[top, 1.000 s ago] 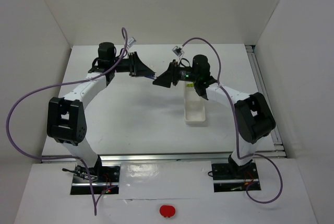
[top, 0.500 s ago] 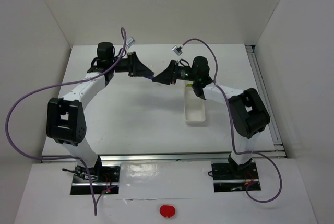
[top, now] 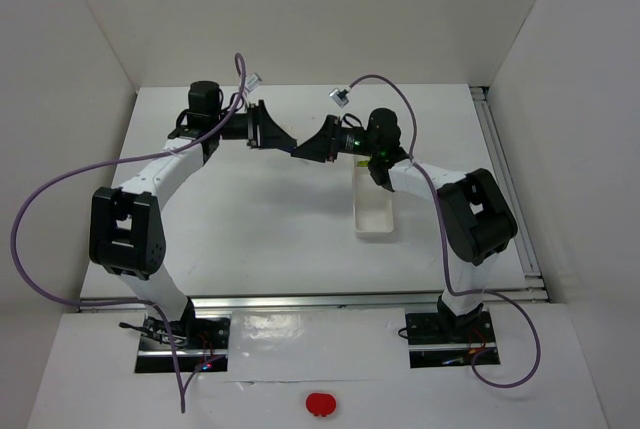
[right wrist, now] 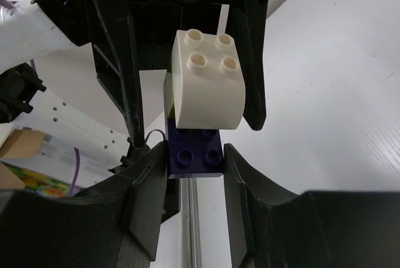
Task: Sort the legos into containers by color
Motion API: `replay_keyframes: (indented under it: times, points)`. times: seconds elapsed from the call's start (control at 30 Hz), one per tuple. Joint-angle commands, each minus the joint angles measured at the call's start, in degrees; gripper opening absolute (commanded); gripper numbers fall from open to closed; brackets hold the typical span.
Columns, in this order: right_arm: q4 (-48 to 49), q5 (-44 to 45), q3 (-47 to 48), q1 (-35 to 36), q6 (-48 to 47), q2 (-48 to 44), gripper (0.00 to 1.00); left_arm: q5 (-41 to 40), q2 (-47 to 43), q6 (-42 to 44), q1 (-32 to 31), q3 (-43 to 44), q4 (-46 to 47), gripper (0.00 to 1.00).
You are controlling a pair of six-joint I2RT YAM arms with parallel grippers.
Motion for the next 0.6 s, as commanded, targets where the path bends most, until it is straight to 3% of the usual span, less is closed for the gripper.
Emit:
replay_keyframes:
  times: [0.0, 0.17, 0.33, 0.57]
  points:
    - [1.25, 0.52, 0.76, 0.17, -1.18, -0.82, 0.08, -0.16, -1.34, 1.86, -0.15, 1.83, 0.63, 0.77]
    - [-0.94, -0.01, 1.29, 0.17, -2.24, -0.82, 0.08, -1.40, -2.39, 0.29, 0.99, 1.58, 2.46, 0.64]
    - [-2.96, -0.01, 1.29, 0.17, -3.56, -0.30, 0.07, -2.54, -2.32, 0.89, 1.52, 3.50, -0.77, 0.64]
    - [-4.11, 0.08, 1.82, 0.17, -4.26, 0.23, 0.07, -1.93, -2.84, -1.39, 1.52, 4.03, 1.77, 0.67]
